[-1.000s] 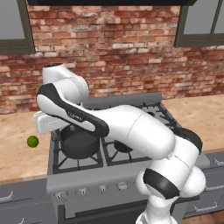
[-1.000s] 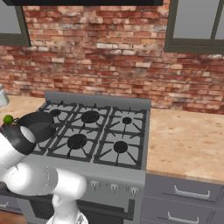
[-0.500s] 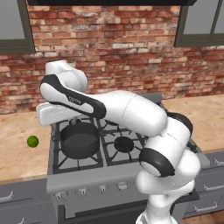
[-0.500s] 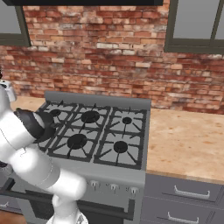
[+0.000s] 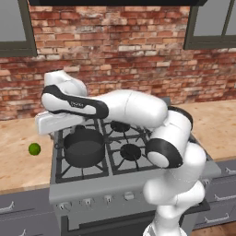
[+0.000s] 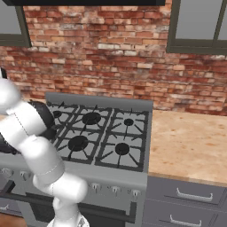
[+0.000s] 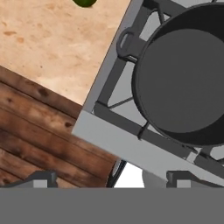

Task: Turn on the burner for the pot on the stove. Wait thirty seconds for the pot to heat up. Then add the lime to the pot.

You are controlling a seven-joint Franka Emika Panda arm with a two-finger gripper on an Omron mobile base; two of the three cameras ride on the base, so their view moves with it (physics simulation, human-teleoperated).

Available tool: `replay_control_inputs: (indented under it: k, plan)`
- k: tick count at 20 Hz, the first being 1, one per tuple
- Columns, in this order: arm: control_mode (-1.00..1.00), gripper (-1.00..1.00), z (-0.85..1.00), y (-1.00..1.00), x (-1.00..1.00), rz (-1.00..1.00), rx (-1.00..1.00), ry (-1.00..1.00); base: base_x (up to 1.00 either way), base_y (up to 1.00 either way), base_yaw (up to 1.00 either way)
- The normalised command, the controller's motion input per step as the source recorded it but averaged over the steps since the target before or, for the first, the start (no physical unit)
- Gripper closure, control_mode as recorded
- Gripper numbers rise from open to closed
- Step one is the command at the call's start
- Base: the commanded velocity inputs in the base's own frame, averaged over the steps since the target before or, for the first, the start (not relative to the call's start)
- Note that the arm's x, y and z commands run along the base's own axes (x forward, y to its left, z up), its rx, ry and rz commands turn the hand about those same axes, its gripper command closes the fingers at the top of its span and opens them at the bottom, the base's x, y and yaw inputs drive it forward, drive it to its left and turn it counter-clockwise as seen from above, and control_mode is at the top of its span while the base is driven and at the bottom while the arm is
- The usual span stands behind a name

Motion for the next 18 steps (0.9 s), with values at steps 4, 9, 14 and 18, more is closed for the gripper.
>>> replay_control_inputs:
  k: [4, 9, 14, 18]
  plan:
    - [-1.0, -1.0, -0.12, 0.39, 0.12, -0.01, -0.02, 0.0, 0.0, 0.0, 0.0]
    - [-1.0, -1.0, 0.0, 0.37, 0.13, -0.06, -0.07, 0.0, 0.0, 0.0, 0.0]
    - [-1.0, -1.0, -0.03, 0.17, 0.24, -0.05, -0.02, 0.0, 0.0, 0.0, 0.0]
    - [-1.0, -1.0, -0.11, 0.16, 0.33, -0.04, -0.01, 0.0, 0.0, 0.0, 0.0]
